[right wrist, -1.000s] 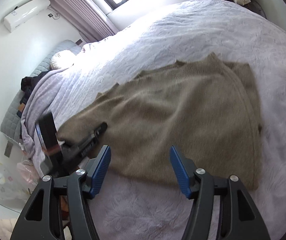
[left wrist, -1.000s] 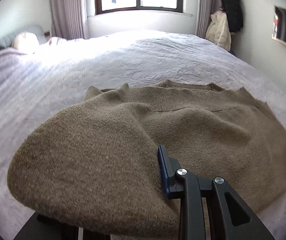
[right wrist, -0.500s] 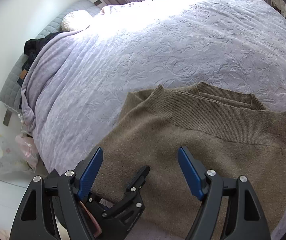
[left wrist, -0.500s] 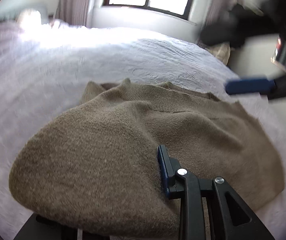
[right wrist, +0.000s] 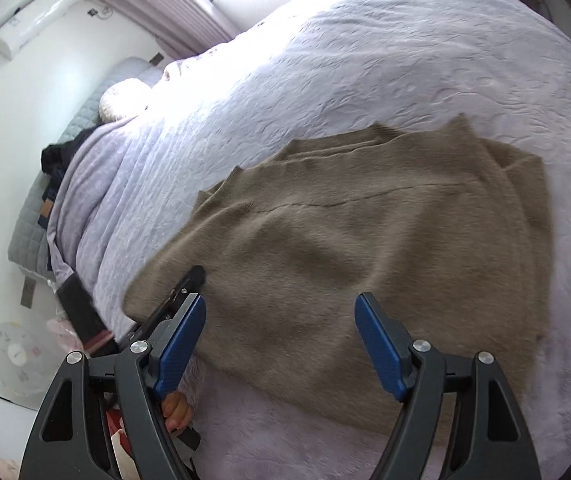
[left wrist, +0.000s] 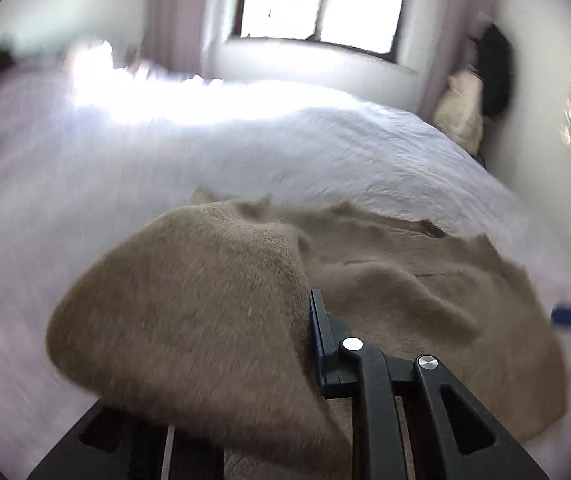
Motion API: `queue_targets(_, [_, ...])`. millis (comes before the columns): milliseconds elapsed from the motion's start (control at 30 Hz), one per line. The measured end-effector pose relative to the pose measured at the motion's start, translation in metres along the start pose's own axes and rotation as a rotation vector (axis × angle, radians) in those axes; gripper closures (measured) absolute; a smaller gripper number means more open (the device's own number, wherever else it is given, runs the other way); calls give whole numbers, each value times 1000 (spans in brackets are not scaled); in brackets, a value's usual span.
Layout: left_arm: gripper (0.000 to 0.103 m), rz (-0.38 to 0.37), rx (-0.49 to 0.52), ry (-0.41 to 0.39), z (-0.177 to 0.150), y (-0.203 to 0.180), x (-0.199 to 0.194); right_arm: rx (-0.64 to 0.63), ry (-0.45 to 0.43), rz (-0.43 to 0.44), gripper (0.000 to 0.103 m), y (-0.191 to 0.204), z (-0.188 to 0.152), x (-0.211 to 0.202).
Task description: Fold small clothes
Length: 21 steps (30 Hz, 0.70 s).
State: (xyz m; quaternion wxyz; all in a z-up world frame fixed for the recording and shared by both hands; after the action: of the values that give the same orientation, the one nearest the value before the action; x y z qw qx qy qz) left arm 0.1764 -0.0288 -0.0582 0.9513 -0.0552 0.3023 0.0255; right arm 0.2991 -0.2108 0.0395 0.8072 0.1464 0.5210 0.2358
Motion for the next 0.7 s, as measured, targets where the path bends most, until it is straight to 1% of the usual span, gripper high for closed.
queue_targets(67, [88,4,158,-57,1,-34,-12,7,-11,49,23,-5,8,-13])
queue_targets(133, [88,-12,235,-71,-1,-53,-13,-15,26,102,22,0,17,-14])
queue_targets(233, [88,-27,278,-58,-5,-69,-6,-41,94,166,19,11,30,0])
queue_targets(267, [88,-28,284,-54,-6,-70,-4,-47,134,200,19,17,36,11])
queue_targets(333, [89,-32,292,-50,-7,-71,-3,-55,204,232,18,28,46,35])
queue_targets(367, [88,-35,294,-50,-7,-70,-3,-63,232,230,18,34,50,46])
queue_targets(500, [88,-39,311,-67,-11,-66,-8,-121,300,195,18,65,72,86])
queue_targets(533, [88,-46,308,-69,-12,-65,-9,-147,324,172,18,76,77,96])
queue_targets(567, [88,-54,300,-69,-14,-63,-9,-178,340,142,18,86,80,104])
queue_targets(633, [88,-66,283,-69,-17,-60,-10,-253,358,48,18,107,84,120])
queue_targets(700, [88,-87,234,-71,-15,-50,-11,-315,369,-34,18,124,83,134])
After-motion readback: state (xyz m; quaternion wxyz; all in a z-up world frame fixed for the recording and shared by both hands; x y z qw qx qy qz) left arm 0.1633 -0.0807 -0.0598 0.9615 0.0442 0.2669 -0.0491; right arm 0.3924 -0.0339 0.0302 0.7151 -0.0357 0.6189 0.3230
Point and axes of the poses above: each gripper's, at about its wrist camera, not at the fingertips, and x roughly the way its jaws point, y to its left, z to its top, the point moved 2 cm from there along x, roughly the way its jaws point, and after that the axes turned 5 degrees about -z, right-handed, at the moved point
